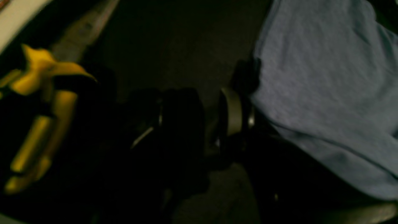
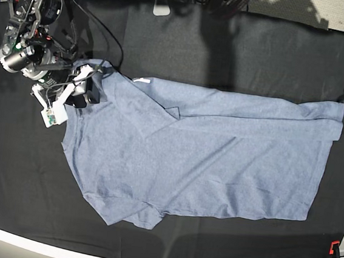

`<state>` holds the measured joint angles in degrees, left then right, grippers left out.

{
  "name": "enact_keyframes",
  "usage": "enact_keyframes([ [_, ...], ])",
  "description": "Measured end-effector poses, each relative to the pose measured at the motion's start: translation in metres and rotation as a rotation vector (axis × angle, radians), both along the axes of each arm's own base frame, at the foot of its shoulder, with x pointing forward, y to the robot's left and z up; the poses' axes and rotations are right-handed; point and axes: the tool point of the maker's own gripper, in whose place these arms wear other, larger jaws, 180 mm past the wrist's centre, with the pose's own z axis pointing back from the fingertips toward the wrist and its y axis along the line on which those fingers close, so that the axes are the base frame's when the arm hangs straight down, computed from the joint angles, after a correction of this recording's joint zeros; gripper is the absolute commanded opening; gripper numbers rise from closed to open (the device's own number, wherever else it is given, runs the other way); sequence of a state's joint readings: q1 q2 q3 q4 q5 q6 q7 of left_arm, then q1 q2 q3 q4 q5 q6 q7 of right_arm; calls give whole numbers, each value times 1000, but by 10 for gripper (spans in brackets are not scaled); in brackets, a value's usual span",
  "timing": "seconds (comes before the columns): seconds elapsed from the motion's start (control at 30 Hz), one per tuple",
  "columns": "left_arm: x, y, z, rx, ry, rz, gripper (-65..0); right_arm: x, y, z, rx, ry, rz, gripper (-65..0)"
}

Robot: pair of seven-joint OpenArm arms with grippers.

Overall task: Layout the t-shirt on the table in an organized manner, then fold the t-shirt properly
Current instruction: 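Grasp the collar corner with the right gripper while the left holds the shoulder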

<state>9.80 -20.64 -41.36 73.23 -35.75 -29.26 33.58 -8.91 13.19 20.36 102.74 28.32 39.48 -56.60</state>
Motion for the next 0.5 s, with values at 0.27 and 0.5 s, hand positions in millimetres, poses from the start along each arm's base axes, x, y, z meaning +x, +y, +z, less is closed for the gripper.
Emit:
enact_keyframes([
  [0.27,-8,-2,-18,-92,7,37,-442,-4,-2,-4,-15,28,2,-444],
  [0.5,-8,-16,-19,-207,-46,3,-443,-4,-2,-4,-15,28,2,-444],
])
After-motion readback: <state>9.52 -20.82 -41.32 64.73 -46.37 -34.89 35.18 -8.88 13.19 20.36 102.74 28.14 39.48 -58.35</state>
